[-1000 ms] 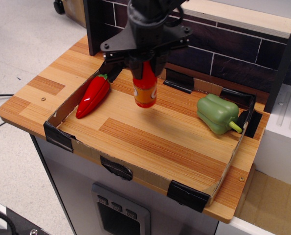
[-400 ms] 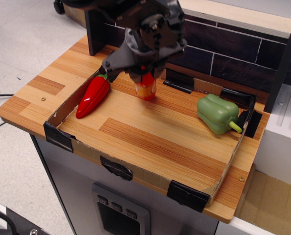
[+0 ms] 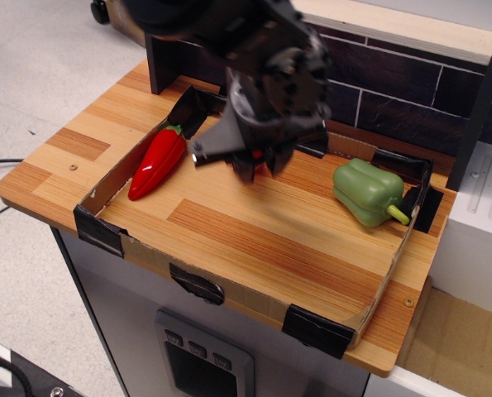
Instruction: Topple hot sauce bottle
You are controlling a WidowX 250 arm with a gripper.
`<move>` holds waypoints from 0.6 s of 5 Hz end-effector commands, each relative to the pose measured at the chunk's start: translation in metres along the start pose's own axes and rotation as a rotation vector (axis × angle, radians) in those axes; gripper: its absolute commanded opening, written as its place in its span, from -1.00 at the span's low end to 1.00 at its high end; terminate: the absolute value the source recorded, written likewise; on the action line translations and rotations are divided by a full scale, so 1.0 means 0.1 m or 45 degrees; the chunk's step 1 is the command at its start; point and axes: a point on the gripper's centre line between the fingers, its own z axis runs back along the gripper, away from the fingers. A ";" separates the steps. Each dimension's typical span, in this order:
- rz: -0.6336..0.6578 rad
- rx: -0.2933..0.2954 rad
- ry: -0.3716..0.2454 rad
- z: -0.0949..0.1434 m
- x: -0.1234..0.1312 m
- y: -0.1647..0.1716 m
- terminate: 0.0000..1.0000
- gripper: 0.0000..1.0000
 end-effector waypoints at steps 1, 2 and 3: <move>0.018 0.057 0.211 0.12 -0.30 -0.08 -1.00 -1.00; 0.043 0.069 0.363 0.01 -0.46 -0.10 -1.00 -1.00; 0.011 0.037 0.410 -0.11 -0.50 -0.11 -1.00 -1.00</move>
